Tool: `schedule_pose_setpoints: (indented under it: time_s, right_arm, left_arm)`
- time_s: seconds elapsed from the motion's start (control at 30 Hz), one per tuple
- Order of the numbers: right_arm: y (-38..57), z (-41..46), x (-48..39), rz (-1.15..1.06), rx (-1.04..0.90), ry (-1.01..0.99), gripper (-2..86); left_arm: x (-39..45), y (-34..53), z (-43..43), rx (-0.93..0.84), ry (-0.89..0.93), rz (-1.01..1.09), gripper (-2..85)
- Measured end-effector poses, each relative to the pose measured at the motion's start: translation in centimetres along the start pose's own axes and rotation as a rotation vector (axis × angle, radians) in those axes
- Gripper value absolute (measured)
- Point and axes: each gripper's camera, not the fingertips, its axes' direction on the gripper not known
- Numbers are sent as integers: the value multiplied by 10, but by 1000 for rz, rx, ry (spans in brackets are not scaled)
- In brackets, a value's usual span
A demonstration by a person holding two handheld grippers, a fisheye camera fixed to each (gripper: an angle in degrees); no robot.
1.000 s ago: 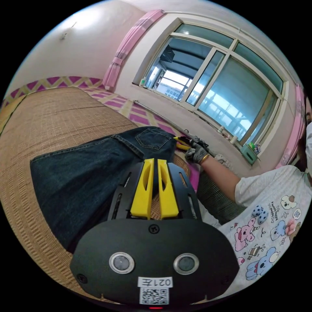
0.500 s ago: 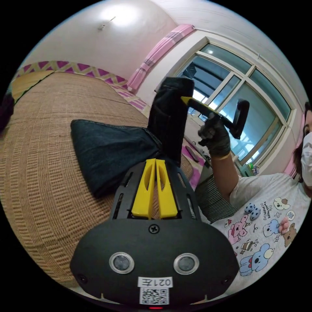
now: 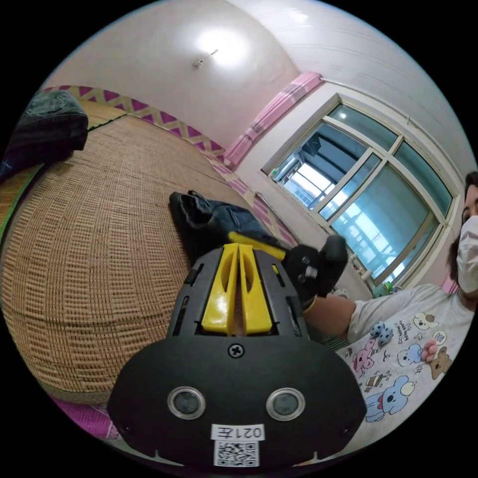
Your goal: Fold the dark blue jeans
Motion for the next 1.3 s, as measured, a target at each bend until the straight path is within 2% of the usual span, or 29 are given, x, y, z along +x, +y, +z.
schedule_pose_setpoints:
  time_s: [0.1,0.2,0.27,0.3,0.33,0.4,0.47,0.53,0.57,0.7,0.8,0.87,0.93,1.03,1.3]
  right_arm:
    - [9,1,-4,47,11,-8,40]
    - [21,-16,32,161,20,-205,45]
    - [44,-37,73,253,48,-425,64]
    - [52,-42,86,296,55,-453,71]
    - [69,-54,111,384,67,-456,73]
    - [100,-67,141,510,53,-338,70]
    - [138,-56,162,600,-124,-177,59]
    - [164,-38,165,620,-238,-269,46]
    - [179,-47,169,674,-176,-288,35]
    - [181,-72,198,684,-179,-272,33]
    - [200,-92,257,826,-56,-276,81]
    - [220,-76,311,938,-40,-425,116]
    - [238,-51,347,1017,-38,-599,132]
    - [257,-12,387,1109,-55,-833,135]
    - [244,21,423,1124,-90,-1137,63]
  left_arm:
    - [-5,-18,0,16,-19,0,-9]
    - [-12,-43,14,-17,8,31,-7]
    - [-15,-62,26,-48,24,59,-3]
    - [-16,-75,33,-63,21,91,3]
    - [-20,-86,42,-93,2,103,6]
    - [-29,-97,58,-175,-42,93,3]
    - [-44,-100,68,-244,-111,31,-6]
    - [-62,-99,68,-262,-97,-43,-8]
    - [-65,-99,67,-255,-85,-68,-8]
    - [-68,-118,59,-222,-98,-71,-6]
    - [-86,-135,39,-72,-70,-123,5]
    - [-108,-147,41,-94,-64,-198,100]
    - [-135,-159,60,-191,9,-269,129]
    - [-147,-171,75,-242,75,-266,130]
    - [-139,-200,105,-347,78,-249,49]
